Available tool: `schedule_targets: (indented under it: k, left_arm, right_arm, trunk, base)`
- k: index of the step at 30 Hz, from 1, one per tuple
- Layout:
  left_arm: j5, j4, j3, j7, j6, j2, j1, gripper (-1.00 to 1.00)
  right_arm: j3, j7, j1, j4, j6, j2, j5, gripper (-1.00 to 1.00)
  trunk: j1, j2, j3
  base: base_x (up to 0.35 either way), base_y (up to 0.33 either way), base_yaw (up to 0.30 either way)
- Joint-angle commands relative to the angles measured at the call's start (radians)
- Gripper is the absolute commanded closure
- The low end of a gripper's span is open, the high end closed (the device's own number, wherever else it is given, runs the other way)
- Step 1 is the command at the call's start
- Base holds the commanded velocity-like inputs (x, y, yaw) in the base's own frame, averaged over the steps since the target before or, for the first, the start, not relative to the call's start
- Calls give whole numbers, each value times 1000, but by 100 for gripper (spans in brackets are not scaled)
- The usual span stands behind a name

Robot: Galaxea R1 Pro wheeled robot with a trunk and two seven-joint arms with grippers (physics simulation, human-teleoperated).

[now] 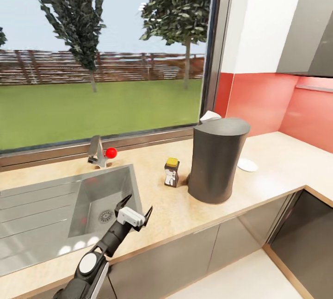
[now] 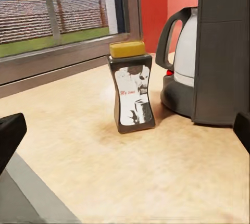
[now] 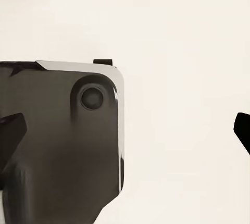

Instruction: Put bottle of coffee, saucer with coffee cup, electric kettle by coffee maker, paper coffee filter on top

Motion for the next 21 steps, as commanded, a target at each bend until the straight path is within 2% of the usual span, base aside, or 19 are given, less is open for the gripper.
schedule_targets:
  k: [1,4,8,17,21]
  left_arm:
    - [-10,-5,1,-6,9,-1,-1,-100]
    - [-10,-23,0,-21,70,-2,-1,-100]
    - [-10,-44,-3,-26,100,-3,-1,-100]
    - [-11,-66,-4,-32,111,0,1,-100]
    - [-11,-71,-6,-32,112,0,2,-100]
  right_arm:
    - [-8,0,0,0,-3,1,8,-100]
    - [-8,0,0,0,-3,1,7,-100]
    - [-8,0,0,0,-3,1,7,-100]
    - [-7,0,0,0,-3,1,7,-100]
    - [-8,0,0,0,-3,1,7,-100]
  trunk:
    - [1,-2,-2]
    - [1,-2,-3]
    - [1,-2,-4]
    - [1,-2,-8]
    - [1,-2,-9]
  base:
    - [0,0,118]
    - [0,0,193]
    - [0,0,242]
    - [0,-7,262]
    - [0,-168,226]
